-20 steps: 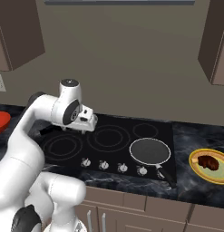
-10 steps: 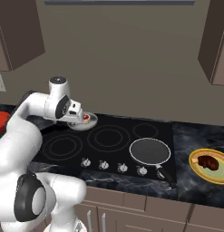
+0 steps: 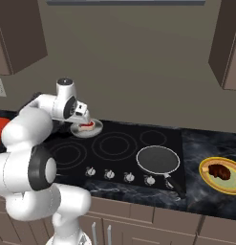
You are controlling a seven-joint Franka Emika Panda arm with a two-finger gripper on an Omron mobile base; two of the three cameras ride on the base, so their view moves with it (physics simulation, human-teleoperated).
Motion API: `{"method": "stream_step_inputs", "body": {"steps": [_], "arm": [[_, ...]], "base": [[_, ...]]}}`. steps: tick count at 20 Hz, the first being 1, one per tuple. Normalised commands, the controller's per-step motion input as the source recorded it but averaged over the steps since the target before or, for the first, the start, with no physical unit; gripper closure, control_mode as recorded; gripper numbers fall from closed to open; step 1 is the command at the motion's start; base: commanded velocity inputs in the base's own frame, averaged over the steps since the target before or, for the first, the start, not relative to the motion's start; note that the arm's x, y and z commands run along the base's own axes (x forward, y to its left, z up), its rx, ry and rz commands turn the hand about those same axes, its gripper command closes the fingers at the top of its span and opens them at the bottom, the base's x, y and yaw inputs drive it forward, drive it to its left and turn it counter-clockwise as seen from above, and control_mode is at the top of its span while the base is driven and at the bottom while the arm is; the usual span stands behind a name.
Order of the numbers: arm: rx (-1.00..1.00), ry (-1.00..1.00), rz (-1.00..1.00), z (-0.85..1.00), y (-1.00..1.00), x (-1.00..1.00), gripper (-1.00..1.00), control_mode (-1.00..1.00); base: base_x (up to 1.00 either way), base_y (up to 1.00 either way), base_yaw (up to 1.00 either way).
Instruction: Place one of the steaks on the plate and the other in the bowl. Then place the bowl in the fridge.
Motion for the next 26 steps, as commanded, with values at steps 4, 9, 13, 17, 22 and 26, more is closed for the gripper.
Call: {"method": "stream_step_inputs", "body": {"steps": [4, 9, 13, 17, 22, 26], "arm": [[0.00, 0.02, -0.21, -0.28, 0.17, 0.29, -1.00, -1.00], [0.02, 0.00, -0.22, -0.08, 0.31, 0.22, -1.00, -1.00], [0.05, 0.00, -0.18, -0.12, 0.05, 0.15, -1.00, -1.00], [0.00, 0.00, -0.18, -0.27, 0.00, 0.19, -1.00, -1.00], [0.00, 0.08, -0.16, -0.16, 0.03, 0.32, -1.00, -1.00], [0.00, 0.13, -0.14, -0.04, 0.09, 0.44, -1.00, -1.00]], "base": [[0.00, 0.00, 0.00], [0.00, 0.00, 0.00], [0.00, 0.00, 0.00], [0.00, 0.00, 0.00], [0.00, 0.00, 0.00], [0.00, 0.00, 0.00]]}}
